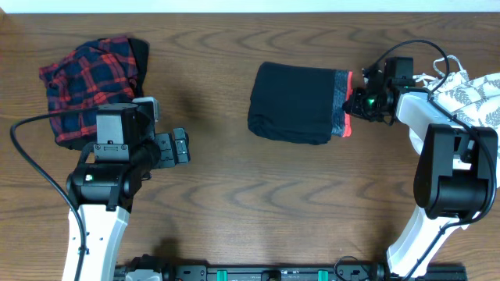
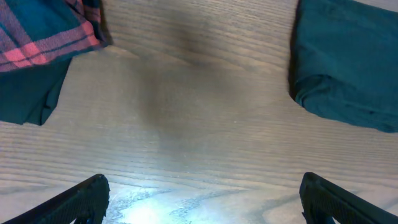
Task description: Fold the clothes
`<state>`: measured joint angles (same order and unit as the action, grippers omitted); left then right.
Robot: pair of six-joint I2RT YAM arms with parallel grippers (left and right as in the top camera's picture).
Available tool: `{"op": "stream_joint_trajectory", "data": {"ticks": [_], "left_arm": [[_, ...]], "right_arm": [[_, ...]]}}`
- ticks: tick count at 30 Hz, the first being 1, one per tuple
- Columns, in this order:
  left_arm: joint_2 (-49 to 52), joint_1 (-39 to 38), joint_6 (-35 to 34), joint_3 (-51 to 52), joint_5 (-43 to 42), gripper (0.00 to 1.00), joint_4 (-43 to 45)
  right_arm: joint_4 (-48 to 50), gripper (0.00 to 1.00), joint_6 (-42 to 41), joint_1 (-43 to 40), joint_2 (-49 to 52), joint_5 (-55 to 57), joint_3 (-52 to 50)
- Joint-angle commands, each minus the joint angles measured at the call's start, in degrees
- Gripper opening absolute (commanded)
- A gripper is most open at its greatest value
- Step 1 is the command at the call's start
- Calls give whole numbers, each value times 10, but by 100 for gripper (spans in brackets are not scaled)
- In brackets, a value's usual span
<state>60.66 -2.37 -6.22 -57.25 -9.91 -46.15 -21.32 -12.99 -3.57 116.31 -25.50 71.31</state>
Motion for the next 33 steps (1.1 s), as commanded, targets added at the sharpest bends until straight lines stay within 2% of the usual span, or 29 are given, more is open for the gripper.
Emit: {"op": "stream_joint_trajectory", "data": {"ticks": [1,6,9,20,23,29,33], "left_arm": [[0,-3,-5,-12,1,98,-1],[0,-3,-5,-12,1,98,-1],[0,-3,-5,-12,1,98,-1],[0,-3,-5,-12,1,98,0],[0,-3,-5,-11,1,98,0],[1,-3,-5,-11,1,98,-1],[1,-3,-5,-11,1,98,-1]], "right_arm": [[8,1,10,-1,13,-52,2],[9,1,10,-1,5,-77,3],[9,1,13,0,-33,-73,3],[-10,1,91,32,-312,-53,55],[-17,1,103,41,-376,7,78],[-22,1,63,25,-451,224,93],[-54,1,-23,13,-462,455,101]]}}
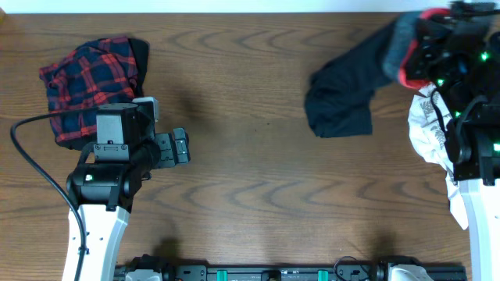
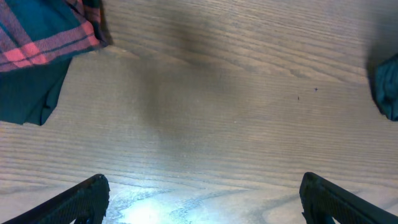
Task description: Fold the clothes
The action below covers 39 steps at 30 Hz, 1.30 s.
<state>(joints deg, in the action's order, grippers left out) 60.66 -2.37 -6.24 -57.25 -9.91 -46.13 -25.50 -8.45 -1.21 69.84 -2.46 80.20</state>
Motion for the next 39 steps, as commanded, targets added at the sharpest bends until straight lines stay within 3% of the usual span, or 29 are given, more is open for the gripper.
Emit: {"op": "stream_joint_trajectory", "data": {"ticks": [1,6,14,21,26,31,39], "left_arm": [[1,-3,-5,-12,1,98,-1],[1,-3,-5,-12,1,98,-1],[1,-3,-5,-11,1,98,-1],[1,-3,-5,-12,1,98,-1],[1,-3,-5,-12,1,98,-1],[1,-3,-5,-11,1,98,-2],[1,-3,-5,-11,1,98,-2]], "right_arm": [[-14,1,-71,-10,2,257,14],[-9,1,-19,-10,3,256,16],[-29,1,-15,-45,5,172,69],[-204,1,-7,-91,52,114,233],[-308,1,-8,-169,112,44,349],[-287,1,26,-232,156,-19,403],[-263,1,32,-263,201,-69,445]]}}
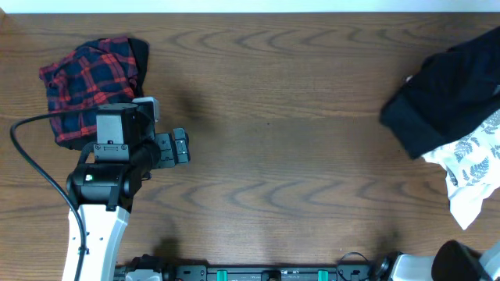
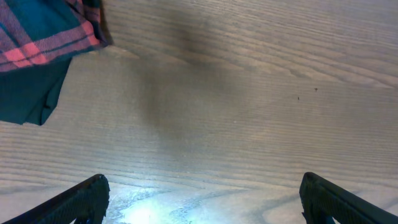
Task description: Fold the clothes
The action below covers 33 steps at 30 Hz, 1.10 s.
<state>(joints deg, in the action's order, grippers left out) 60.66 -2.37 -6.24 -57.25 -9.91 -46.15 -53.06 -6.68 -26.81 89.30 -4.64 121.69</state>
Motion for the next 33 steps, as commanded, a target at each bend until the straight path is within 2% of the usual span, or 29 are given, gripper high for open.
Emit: {"op": "stream_joint_trajectory", "data": {"ticks": [1,5,10,17,25,26,27,28,31,33], "left_arm": [[1,-3,-5,-11,1,98,-2],[1,-3,-5,-11,1,98,-3],[1,-3,-5,-11,1,98,-3],[1,-3,-5,-11,1,98,-3],[1,-3,-5,-11,1,98,-3],[1,-3,-5,-11,1,98,-3],[1,-3,-5,-11,1,98,-3],[1,-3,-5,-11,1,98,-3],[1,-3,-5,-11,1,98,-4],[1,-3,-5,-11,1,98,-3]], "right_arm": [[16,1,14,-7,10,-58,33],[7,1,18,10,26,-99,33],[-19,1,64,72,55,-119,33],[-38,1,77,222,106,-103,33],[-85,1,84,435,231,27,32],[-85,19,72,451,245,38,32],[-85,57,60,467,261,45,32],[-83,68,56,480,274,43,32],[-89,66,90,510,301,23,32],[-96,71,122,524,305,30,32]]}}
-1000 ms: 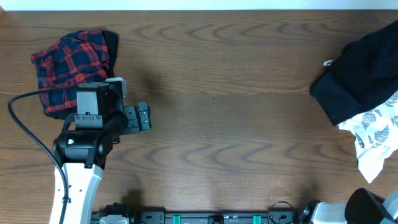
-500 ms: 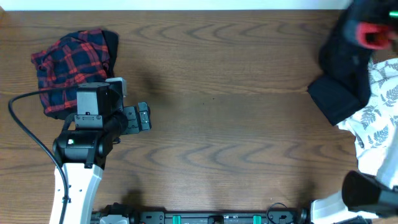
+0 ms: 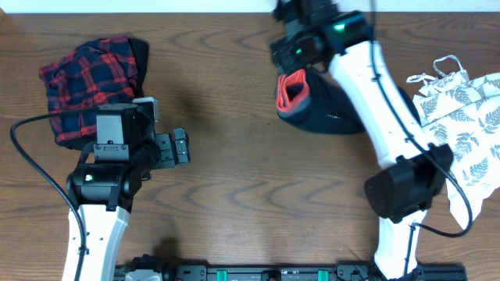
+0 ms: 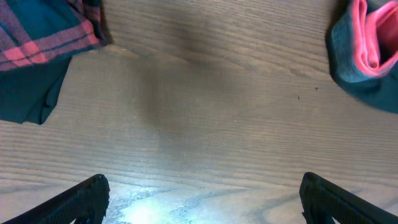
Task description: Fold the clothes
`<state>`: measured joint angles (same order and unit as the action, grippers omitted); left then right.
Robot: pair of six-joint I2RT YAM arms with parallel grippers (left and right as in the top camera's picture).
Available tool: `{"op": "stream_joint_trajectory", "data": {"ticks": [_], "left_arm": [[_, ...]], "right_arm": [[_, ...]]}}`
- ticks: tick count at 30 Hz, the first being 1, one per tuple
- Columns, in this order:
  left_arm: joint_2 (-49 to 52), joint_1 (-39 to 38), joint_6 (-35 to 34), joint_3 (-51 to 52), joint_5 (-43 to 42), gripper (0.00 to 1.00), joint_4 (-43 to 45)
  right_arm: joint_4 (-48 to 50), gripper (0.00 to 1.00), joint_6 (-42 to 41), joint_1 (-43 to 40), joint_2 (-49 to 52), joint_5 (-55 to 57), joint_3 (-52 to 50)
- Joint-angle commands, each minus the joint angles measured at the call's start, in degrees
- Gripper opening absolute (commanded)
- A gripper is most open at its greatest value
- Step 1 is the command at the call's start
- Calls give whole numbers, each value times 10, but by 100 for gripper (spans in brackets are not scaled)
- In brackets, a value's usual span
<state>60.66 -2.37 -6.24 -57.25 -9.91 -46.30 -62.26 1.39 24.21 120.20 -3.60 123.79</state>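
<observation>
A black garment (image 3: pixel 324 105) with a red waistband (image 3: pixel 292 89) sits bunched at the table's upper middle; the left wrist view shows its edge (image 4: pixel 367 56) at the top right. My right gripper (image 3: pixel 294 61) is directly over the waistband and appears shut on it, though its fingers are hidden. My left gripper (image 3: pixel 181 147) rests open over bare wood at the left, its fingertips (image 4: pixel 81 196) wide apart with nothing between them. A crumpled red and blue plaid garment (image 3: pixel 86 82) lies at the far left, behind the left arm.
A white leaf-print garment (image 3: pixel 465 109) lies at the right edge of the wooden table (image 3: pixel 234 203). The right arm stretches from its base (image 3: pixel 402 195) diagonally across the table's right half. The plaid garment's corner (image 4: pixel 43 31) shows top left in the left wrist view.
The black garment was heaped on the white one at the right edge; now it is at the upper middle, waistband showing, under my right gripper. The right arm has come into view. The left arm is unchanged.
The black garment first lay folded at the upper middle with my right gripper at its waistband end. Then it hung lifted toward the right corner. Then it lay heaped on the white garment. Now it is back at the upper middle, bunched. The left arm never moved.
</observation>
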Motion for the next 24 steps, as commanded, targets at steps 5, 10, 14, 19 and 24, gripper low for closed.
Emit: {"op": "stream_joint_trajectory", "data": {"ticks": [5,10,14,19,24], "left_arm": [[1,-3,-5,-11,1,98,-2],[1,-3,-6,-11,1,98,5],[1,-3,-6,-11,1,98,7],[1,-3,-6,-11,1,98,7],[1,-3,-6,-11,1,98,5]], "right_arm": [[-11,70,22,14,-15,94,11],[-51,65,-11,-20,-14,93,4],[-49,58,-22,-47,-5,53,-36],[2,49,-33,-57,18,34,-109],[61,49,-33,-58,33,-43,-177]]}}
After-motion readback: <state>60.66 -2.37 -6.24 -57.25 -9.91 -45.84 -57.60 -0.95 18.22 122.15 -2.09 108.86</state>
